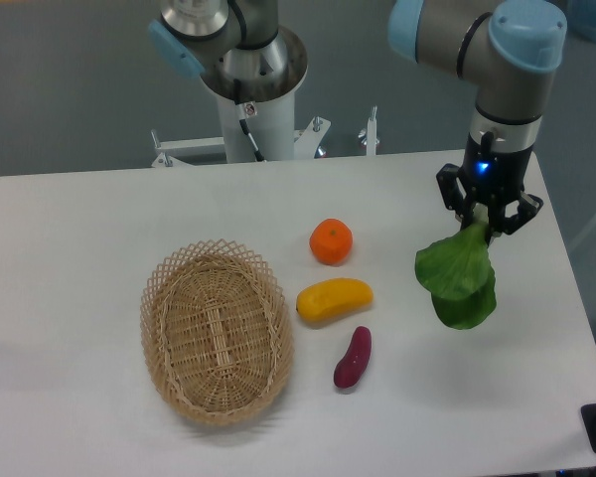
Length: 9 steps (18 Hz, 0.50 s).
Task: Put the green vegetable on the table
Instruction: 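Hold the green bok choy in the gripper and begin lowering it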
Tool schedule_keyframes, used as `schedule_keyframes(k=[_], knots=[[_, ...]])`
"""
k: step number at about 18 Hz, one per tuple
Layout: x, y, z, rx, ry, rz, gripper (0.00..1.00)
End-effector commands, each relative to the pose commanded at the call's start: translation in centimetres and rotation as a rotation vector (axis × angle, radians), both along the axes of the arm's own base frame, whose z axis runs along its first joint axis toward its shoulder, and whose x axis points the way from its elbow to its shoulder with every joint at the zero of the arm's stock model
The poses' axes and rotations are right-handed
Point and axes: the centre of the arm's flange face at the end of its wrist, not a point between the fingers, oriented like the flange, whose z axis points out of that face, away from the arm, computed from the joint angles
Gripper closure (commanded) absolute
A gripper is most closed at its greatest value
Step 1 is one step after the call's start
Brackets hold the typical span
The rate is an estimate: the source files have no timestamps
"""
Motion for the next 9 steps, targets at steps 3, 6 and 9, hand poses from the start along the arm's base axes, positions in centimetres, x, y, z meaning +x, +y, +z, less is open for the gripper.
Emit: schedule_keyframes(k=[3, 6, 9], knots=[[-0.04, 0.03, -0.27, 0.007, 0.015, 0.0, 0.6], [-0.24, 0.07, -0.57, 0.006, 0.02, 0.002, 0.6], [-0.51, 0.28, -0.74, 0.007, 0.019, -0.002, 0.6]])
